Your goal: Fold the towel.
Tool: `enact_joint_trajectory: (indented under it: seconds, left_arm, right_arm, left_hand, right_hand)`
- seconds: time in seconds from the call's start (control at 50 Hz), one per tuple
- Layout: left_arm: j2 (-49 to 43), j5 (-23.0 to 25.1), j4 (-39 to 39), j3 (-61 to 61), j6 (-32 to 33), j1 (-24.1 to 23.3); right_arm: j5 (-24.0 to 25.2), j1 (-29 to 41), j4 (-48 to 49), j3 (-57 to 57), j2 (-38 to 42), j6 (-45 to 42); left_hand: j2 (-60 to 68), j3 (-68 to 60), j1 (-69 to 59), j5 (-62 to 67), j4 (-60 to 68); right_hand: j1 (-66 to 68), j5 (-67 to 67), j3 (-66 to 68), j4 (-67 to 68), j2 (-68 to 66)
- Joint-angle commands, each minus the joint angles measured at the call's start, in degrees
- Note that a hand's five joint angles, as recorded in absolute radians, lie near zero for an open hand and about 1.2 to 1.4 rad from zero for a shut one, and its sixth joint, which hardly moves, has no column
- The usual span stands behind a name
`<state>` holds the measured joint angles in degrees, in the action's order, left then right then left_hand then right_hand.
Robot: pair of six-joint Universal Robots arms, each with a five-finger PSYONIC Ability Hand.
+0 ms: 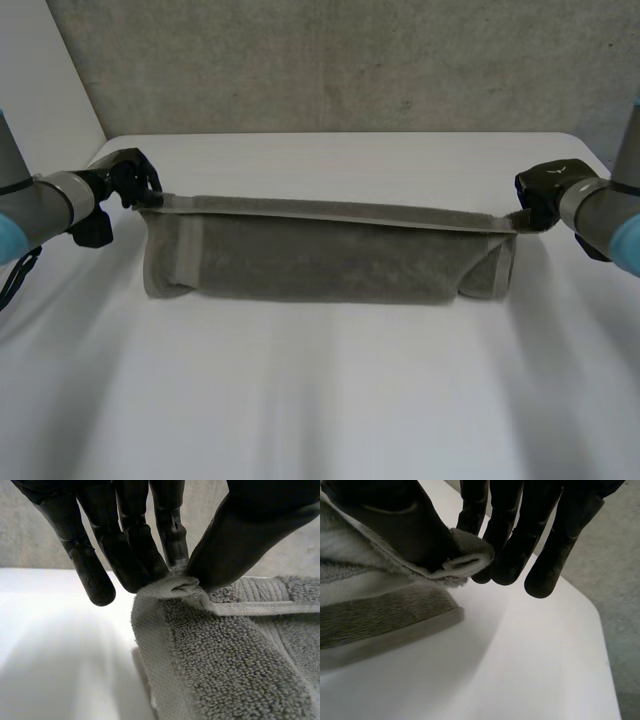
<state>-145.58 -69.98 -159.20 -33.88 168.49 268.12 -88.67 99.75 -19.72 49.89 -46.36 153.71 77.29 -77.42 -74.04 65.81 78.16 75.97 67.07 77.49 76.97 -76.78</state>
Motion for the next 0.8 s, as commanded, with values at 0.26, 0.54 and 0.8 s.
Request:
enact_joint_trajectory:
  seconds: [0.26,0.54,0.8]
  left_arm:
    - [-4.2,-0.9,-7.4,1.9,-0.4,-4.0]
    - [8.8,-0.6,-7.8,-7.7,-0.4,-2.3]
    - [21.4,0.8,-8.1,-31.0,9.6,-2.1]
  right_arm:
    - [-7.2,3.6,5.8,-6.8,7.4,3.0]
    - [-7.1,2.7,6.0,-4.1,-5.5,6.1]
    - [-6.3,0.9,11.5,2.9,-17.3,5.6]
  left_hand:
    - [-66.1,66.2,62.8,-64.6,-66.9]
    - [-64.7,64.9,61.5,-63.3,-65.6]
    - [-62.5,62.7,59.3,-61.1,-63.4]
  right_hand:
    - [-66.0,-67.1,-67.5,-67.0,66.8]
    - [-66.0,-67.1,-67.5,-67.0,66.8]
    - [-66.0,-67.1,-67.5,-67.0,66.8]
